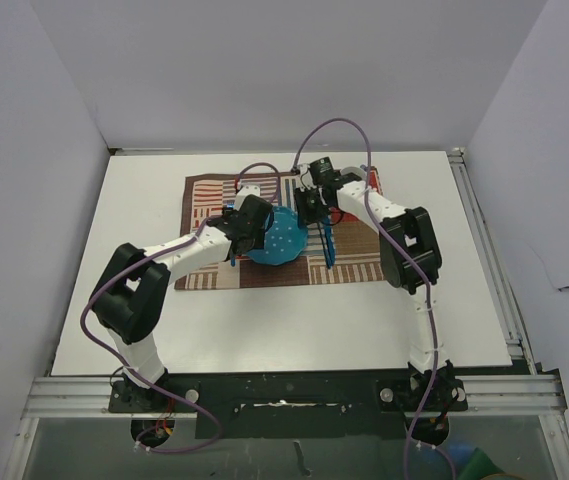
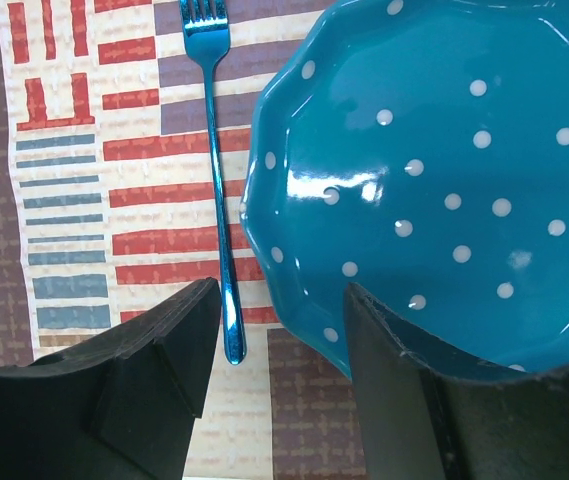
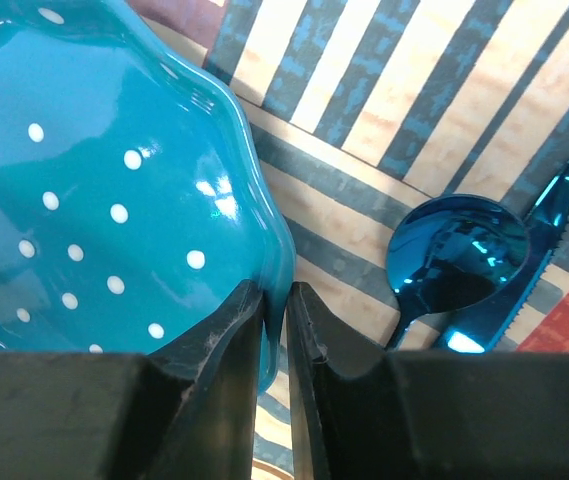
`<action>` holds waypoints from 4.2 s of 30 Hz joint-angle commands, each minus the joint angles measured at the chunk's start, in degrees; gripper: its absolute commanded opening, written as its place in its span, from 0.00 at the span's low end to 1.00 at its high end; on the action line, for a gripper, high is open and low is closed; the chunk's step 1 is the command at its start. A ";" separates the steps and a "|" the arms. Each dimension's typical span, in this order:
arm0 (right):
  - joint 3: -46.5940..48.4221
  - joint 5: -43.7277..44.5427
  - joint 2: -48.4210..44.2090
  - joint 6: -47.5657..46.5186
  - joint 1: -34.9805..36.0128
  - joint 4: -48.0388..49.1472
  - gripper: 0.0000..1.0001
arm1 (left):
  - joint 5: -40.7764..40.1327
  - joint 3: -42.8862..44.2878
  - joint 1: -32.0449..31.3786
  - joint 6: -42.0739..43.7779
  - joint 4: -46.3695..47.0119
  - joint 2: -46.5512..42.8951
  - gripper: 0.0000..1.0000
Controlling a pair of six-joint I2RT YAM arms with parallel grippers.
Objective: Set the dinner table for one person
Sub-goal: Adjust the knife on the napkin.
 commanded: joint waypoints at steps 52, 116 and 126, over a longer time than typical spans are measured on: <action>-48.89 36.21 -47.88 13.62 14.24 9.96 0.48 | -5.74 -5.69 -4.84 -1.07 -9.04 -24.79 0.53; -41.24 31.13 -27.86 12.07 12.76 13.87 0.00 | -6.04 -5.06 -4.84 -2.12 -11.62 -26.47 0.53; -42.26 31.09 -29.34 12.61 12.83 13.67 0.00 | -5.79 -5.41 -4.84 -2.28 -11.36 -26.09 0.53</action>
